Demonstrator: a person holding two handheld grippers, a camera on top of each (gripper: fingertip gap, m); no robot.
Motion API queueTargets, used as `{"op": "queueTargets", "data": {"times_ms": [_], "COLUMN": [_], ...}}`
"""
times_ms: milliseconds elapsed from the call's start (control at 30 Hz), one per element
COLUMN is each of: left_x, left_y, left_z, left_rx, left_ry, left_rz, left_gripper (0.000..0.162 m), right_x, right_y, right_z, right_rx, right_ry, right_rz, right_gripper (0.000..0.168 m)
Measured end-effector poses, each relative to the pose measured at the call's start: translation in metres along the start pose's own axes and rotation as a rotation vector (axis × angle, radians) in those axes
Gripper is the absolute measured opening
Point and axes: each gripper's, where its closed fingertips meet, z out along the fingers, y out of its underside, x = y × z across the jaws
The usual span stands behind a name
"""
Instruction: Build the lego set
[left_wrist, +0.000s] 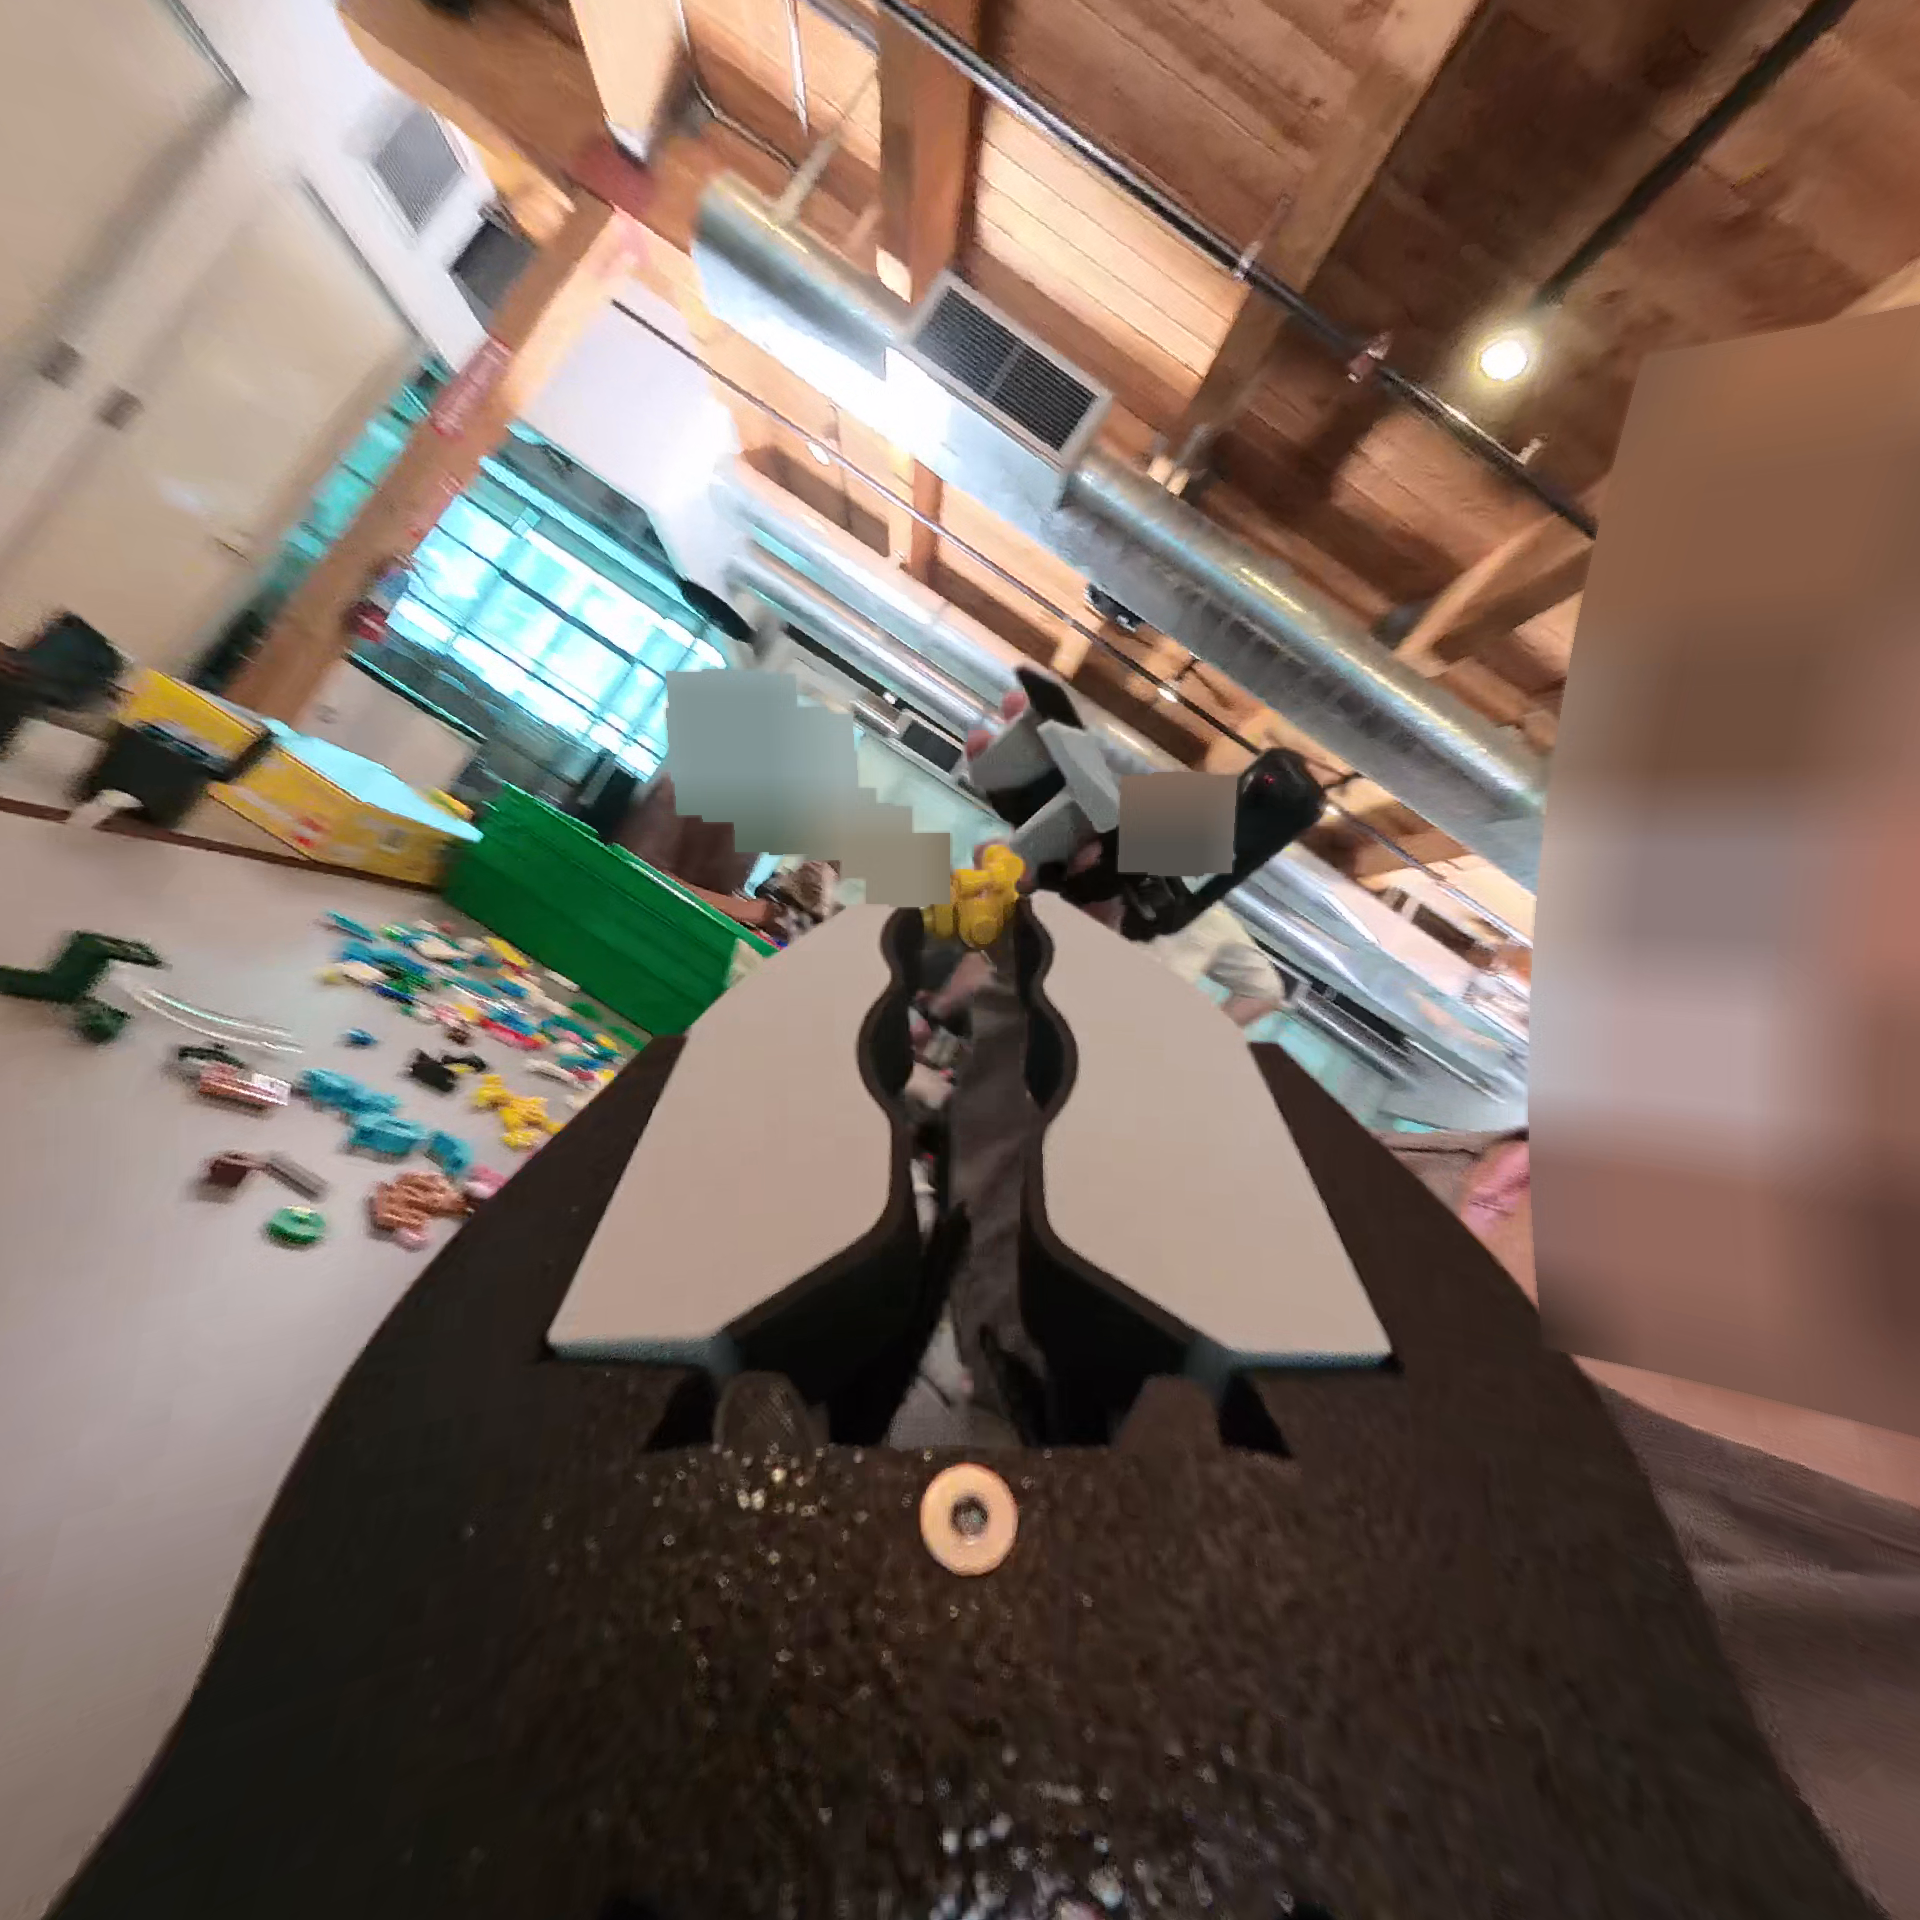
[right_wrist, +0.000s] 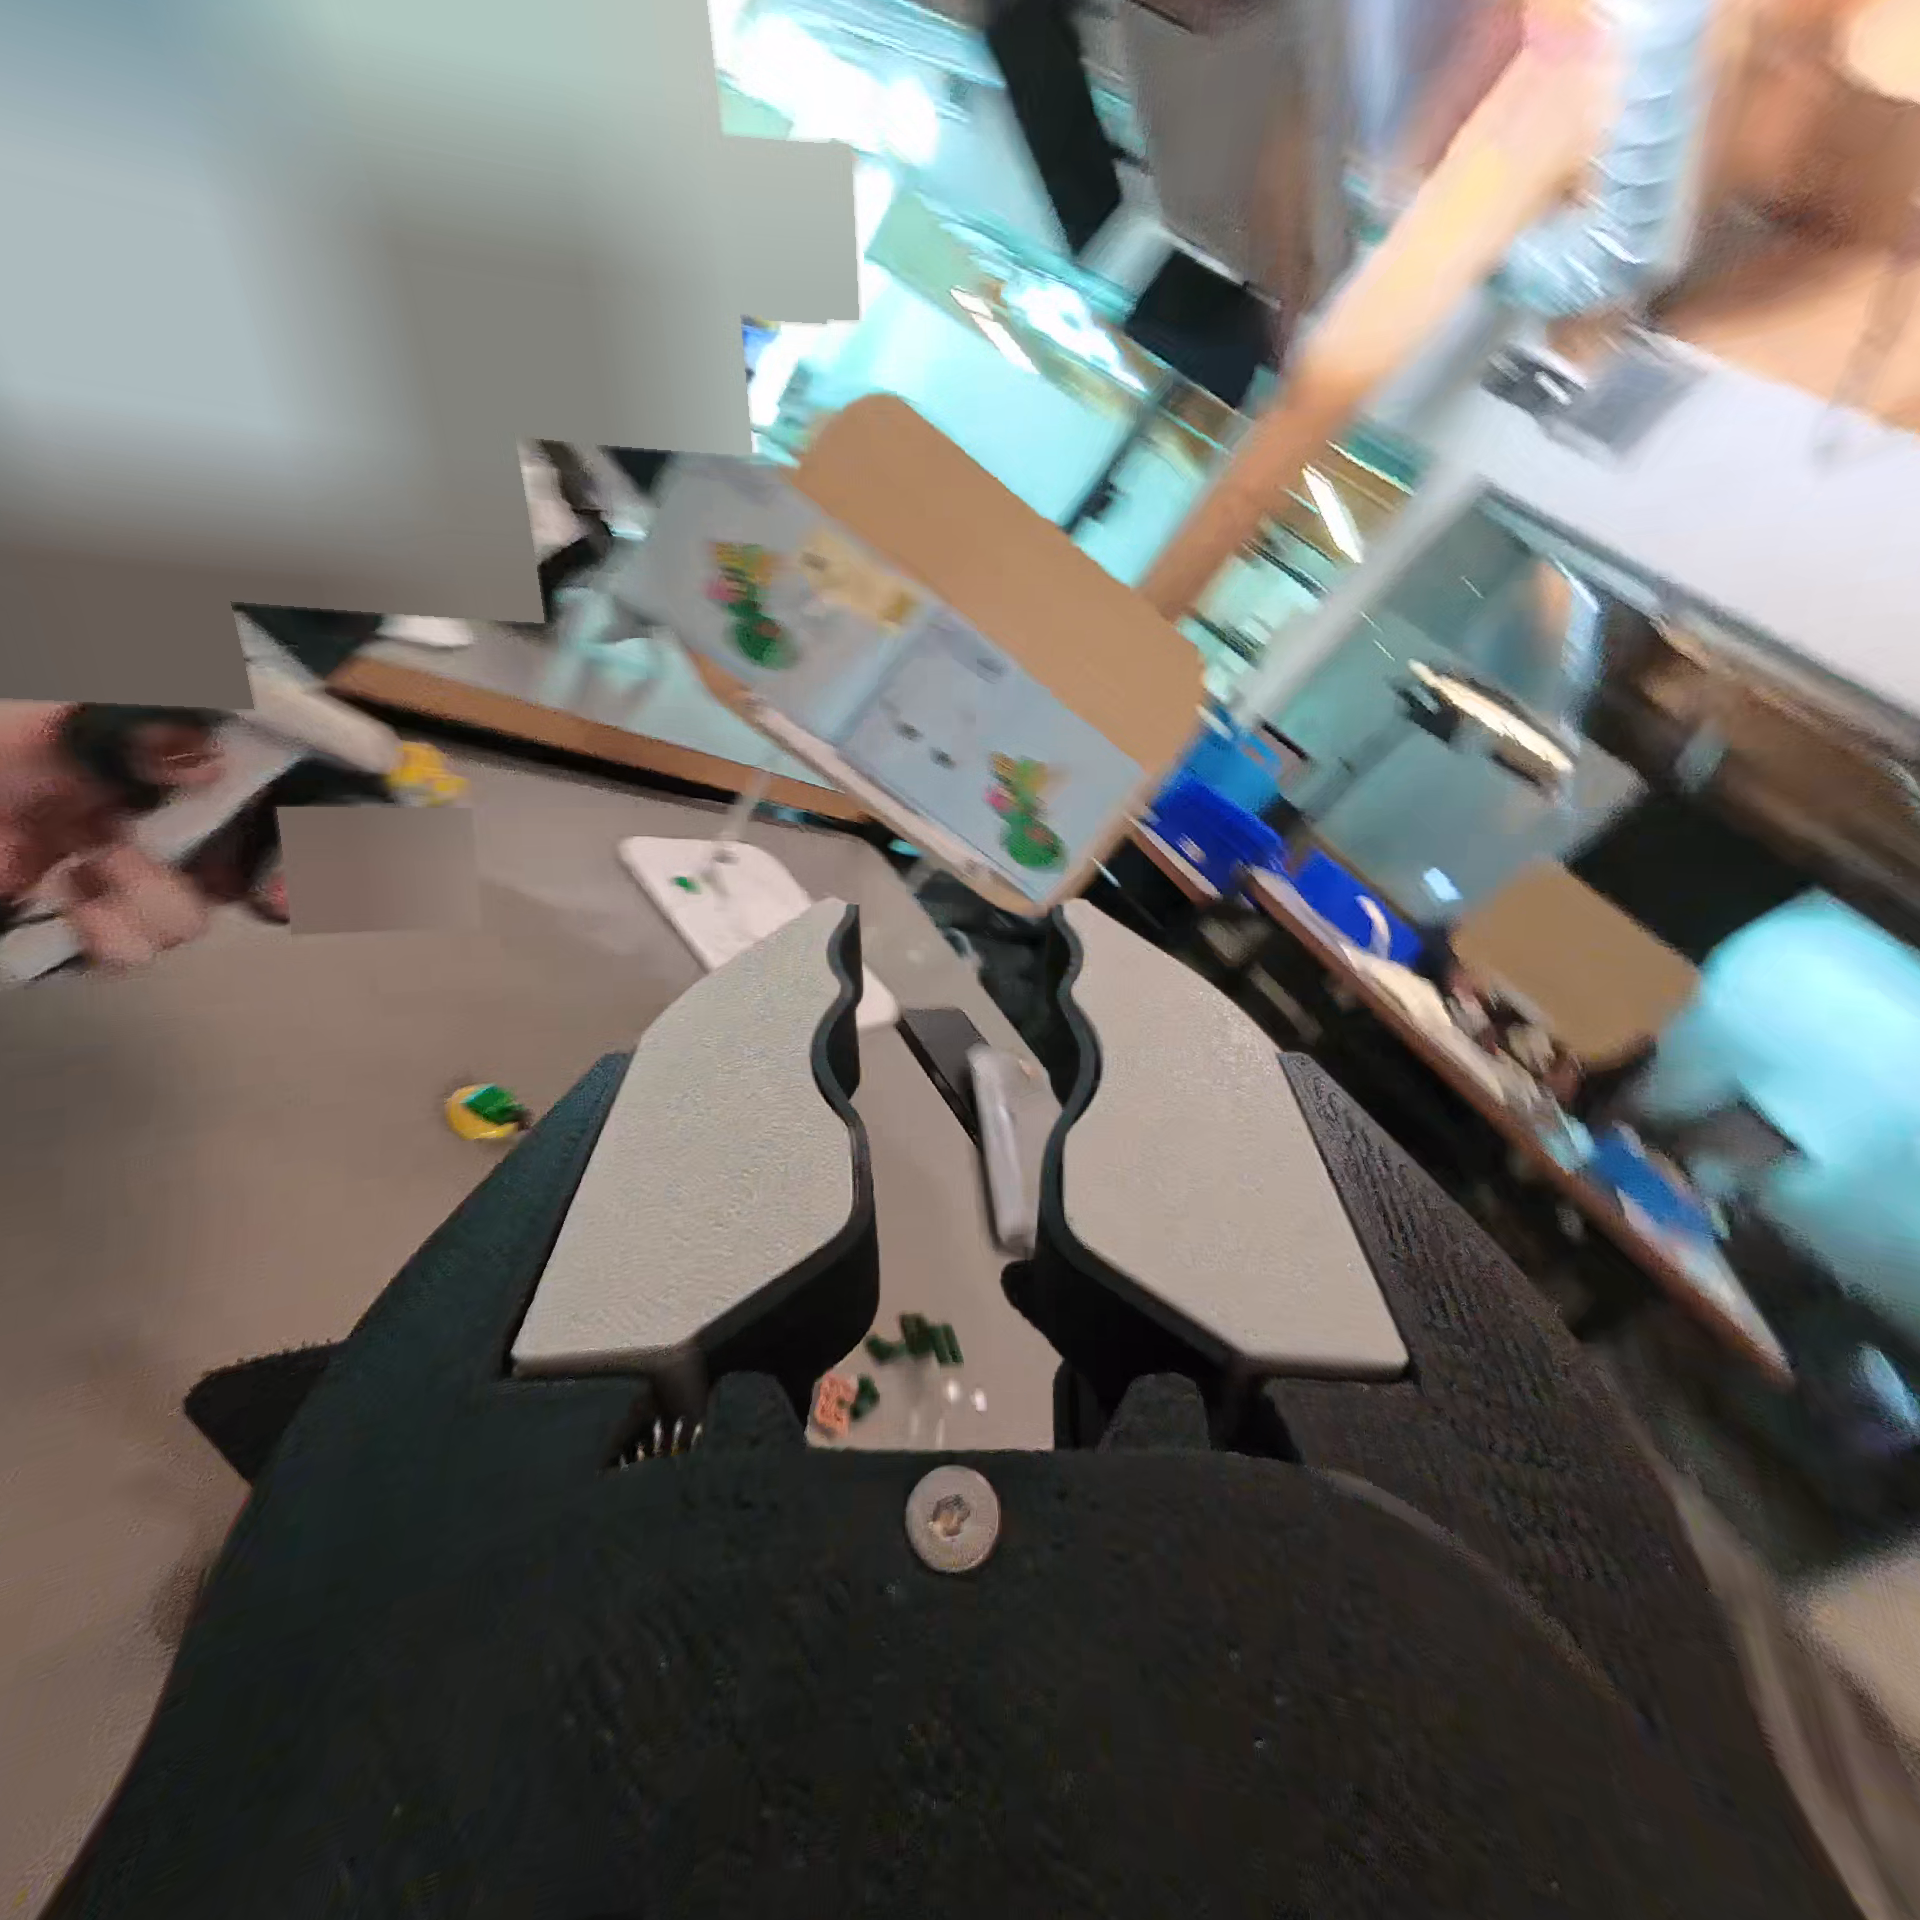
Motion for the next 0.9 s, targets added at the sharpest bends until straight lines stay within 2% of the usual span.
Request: {"op": "queueTargets", "data": {"times_ms": [67, 133, 300, 367, 500, 667, 767, 900], "left_x": [-0.004, -0.012, -0.026, -0.022, -0.008, -0.02, -0.022, -0.028], "left_y": [-0.006, -0.007, -0.003, -0.003, -0.017, -0.006, -0.004, -0.002], "left_z": [-0.004, -0.008, -0.008, -0.007, -0.02, -0.019, -0.017, -0.019], "left_rx": [0.032, 0.031, 0.056, 0.099, 0.286, 0.23, 0.22, 0.201], "left_ry": [-0.042, -0.105, -0.145, -0.082, 0.066, -0.049, -0.061, -0.097], "left_rz": [0.056, 0.109, 0.145, 0.18, 0.183, 0.324, 0.351, 0.373], "left_gripper": [0.017, 0.017, 0.017, 0.017, 0.017, 0.017, 0.017, 0.017], "right_x": [0.033, 0.05, 0.055, 0.051, 0.043, 0.029, 0.027, 0.034], "right_y": [0.027, 0.064, 0.147, 0.17, 0.209, 0.255, 0.284, 0.301], "right_z": [-0.016, -0.03, -0.065, -0.079, -0.098, -0.102, -0.101, -0.098], "right_rx": [-0.073, -0.187, -0.444, -0.514, -0.602, -0.675, -0.764, -0.774], "right_ry": [0.159, 0.242, 0.249, 0.218, 0.15, -0.021, -0.108, -0.184], "right_rz": [0.086, 0.146, 0.259, 0.302, 0.389, 0.438, 0.411, 0.412], "right_gripper": [0.033, 0.033, 0.031, 0.025, 0.022, 0.01, 0.009, 0.009]}}
